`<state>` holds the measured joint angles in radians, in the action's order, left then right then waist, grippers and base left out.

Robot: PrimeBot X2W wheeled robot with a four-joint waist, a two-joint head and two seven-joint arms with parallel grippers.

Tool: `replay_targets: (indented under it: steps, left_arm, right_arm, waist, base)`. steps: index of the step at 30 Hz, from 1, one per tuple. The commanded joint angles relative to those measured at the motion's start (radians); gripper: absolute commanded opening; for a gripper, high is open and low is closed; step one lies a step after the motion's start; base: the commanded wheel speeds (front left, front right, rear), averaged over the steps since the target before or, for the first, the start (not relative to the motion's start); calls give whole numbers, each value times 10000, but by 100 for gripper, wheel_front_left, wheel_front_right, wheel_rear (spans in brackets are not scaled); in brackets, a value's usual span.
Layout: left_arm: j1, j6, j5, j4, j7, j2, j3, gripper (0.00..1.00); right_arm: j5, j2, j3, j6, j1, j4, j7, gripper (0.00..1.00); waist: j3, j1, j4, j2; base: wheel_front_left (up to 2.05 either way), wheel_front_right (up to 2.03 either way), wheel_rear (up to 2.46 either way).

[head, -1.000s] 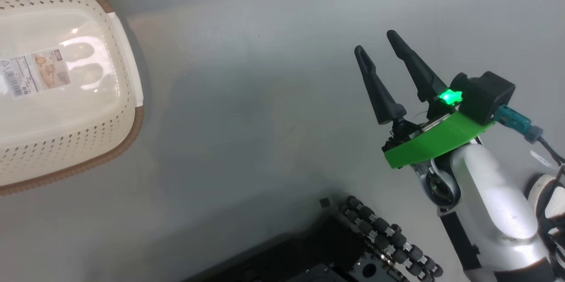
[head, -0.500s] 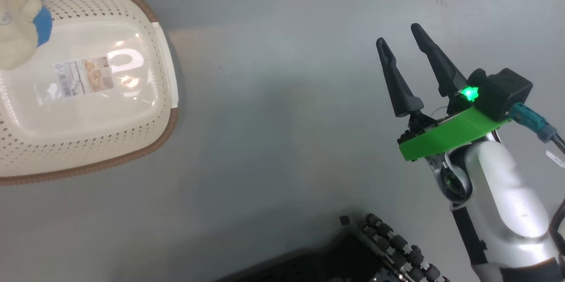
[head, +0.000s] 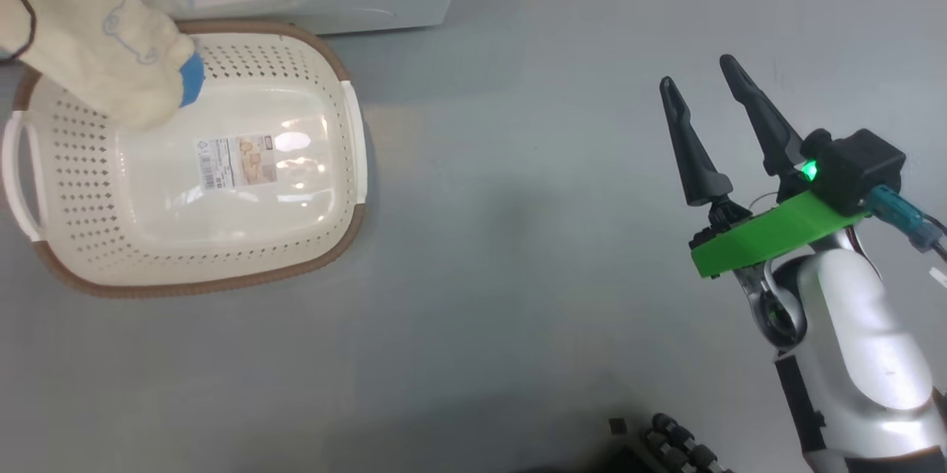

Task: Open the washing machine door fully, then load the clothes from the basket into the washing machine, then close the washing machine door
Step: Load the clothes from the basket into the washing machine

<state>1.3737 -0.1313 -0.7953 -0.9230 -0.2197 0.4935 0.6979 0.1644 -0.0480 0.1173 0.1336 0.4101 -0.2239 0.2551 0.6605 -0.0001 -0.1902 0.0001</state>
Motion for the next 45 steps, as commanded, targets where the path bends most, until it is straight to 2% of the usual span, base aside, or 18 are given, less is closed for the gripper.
replay_targets:
  steps: [1, 10, 14, 19, 24, 28, 35, 39, 45]
  left_arm:
    - [60, 7, -60, 258, -82, 597, -168, 100]
    - [-2502, 132, -323, 1546, -399, 734, -212, 100]
    - [-3876, 472, -459, 2670, -415, 750, -713, 100]
    - [-5676, 1120, -93, 4296, -418, 806, -1411, 100]
    - [-7383, 1689, 409, 5569, -419, 480, -2120, 100]
    - [-8470, 1982, 898, 6100, -420, -28, -2672, 100]
    - [-9630, 2000, 1854, 6395, -420, -711, -3243, 100]
    - [-9908, 1758, 2525, 6146, -420, -1090, -3486, 100]
    - [-9968, 1470, 2967, 5927, -421, -1486, -3903, 100]
  right_arm:
    - [-73, -22, 78, -29, -292, 212, 67, 100]
    - [-472, -22, -323, -29, -741, 91, 67, 100]
    - [-614, -22, -478, -29, -949, 75, 67, 100]
    - [-743, -22, -545, -29, -1151, 71, 67, 100]
    - [-804, -22, -576, -29, -1260, 15, 67, 100]
    - [-783, -22, -497, -29, -1282, -10, 67, 100]
    - [-737, -22, -452, -29, -1328, -27, 67, 100]
    - [-754, -22, -447, -29, -1355, -35, 67, 100]
    - [-741, -22, -433, -29, -1360, -49, 67, 100]
  waist:
    - [-299, 1, 250, -1]
    - [-1284, 1, 765, -1]
    - [-1570, 1, 944, -1]
    - [-1852, 1, 1116, -1]
    - [-2064, 1, 1206, -1]
    - [-2206, 1, 1175, -1]
    - [-2312, 1, 1115, -1]
    - [-2297, 1, 1071, -1]
    - [-2268, 1, 1019, -1]
  base:
    - [0, 0, 0]
    - [0, 0, 0]
    - [0, 0, 0]
    - [0, 0, 0]
    - [0, 0, 0]
    - [0, 0, 0]
    - [0, 0, 0]
    - [0, 0, 0]
    - [0, 0, 0]
